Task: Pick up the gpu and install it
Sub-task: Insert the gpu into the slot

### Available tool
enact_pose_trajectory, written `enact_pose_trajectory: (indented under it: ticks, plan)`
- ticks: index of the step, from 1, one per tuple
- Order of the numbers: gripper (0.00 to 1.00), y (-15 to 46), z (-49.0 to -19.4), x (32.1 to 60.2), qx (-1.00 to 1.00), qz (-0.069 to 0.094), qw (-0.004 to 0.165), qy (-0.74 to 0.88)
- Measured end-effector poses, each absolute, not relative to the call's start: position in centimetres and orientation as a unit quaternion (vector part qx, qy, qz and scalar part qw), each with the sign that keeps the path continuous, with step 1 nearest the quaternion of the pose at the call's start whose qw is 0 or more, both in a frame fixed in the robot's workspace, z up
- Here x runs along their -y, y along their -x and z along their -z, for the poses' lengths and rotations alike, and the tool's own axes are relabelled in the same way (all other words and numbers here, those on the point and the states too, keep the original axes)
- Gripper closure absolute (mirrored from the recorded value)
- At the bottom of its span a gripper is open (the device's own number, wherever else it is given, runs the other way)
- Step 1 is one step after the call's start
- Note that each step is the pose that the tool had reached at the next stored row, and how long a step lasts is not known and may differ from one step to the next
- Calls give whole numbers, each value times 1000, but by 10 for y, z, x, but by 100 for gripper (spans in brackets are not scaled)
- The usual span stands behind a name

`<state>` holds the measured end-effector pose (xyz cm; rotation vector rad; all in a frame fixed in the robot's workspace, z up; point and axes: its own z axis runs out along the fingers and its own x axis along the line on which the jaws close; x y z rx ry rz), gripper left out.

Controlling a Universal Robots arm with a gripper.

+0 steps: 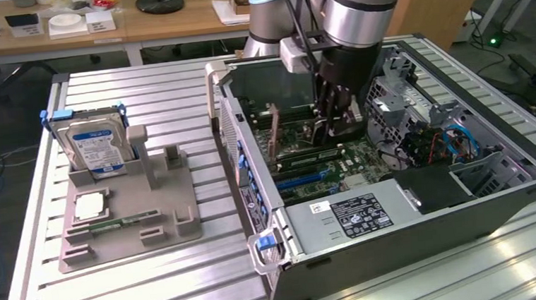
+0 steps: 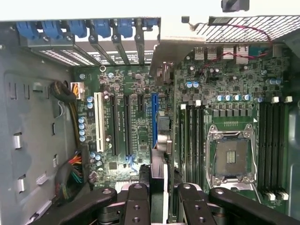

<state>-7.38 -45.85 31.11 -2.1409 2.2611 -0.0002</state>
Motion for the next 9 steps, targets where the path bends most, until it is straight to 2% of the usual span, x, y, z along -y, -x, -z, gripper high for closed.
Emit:
enact_pose_trajectory:
  ticks: [9]
  plan:
    - [73,79,-296,459,-726,0,14,688]
